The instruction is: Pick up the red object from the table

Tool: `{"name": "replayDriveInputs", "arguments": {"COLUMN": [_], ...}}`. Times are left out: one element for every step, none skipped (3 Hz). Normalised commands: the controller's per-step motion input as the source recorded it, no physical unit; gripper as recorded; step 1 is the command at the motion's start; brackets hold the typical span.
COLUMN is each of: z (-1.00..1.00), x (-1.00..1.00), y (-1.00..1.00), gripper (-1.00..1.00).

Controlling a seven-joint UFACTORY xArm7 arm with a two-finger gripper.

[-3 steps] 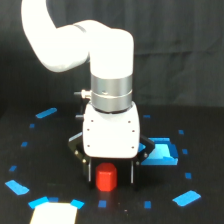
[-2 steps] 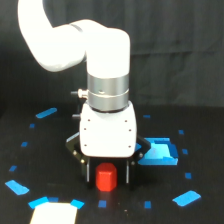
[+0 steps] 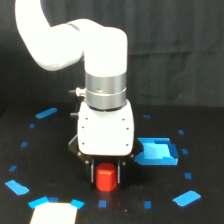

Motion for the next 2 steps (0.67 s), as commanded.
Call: {"name": "replayDriveInputs", "arguments": {"z": [1.00,1.00], "x": [0.08,-0.22], "y": [0.01,0.18], "gripper": [-1.00,-1.00]}}
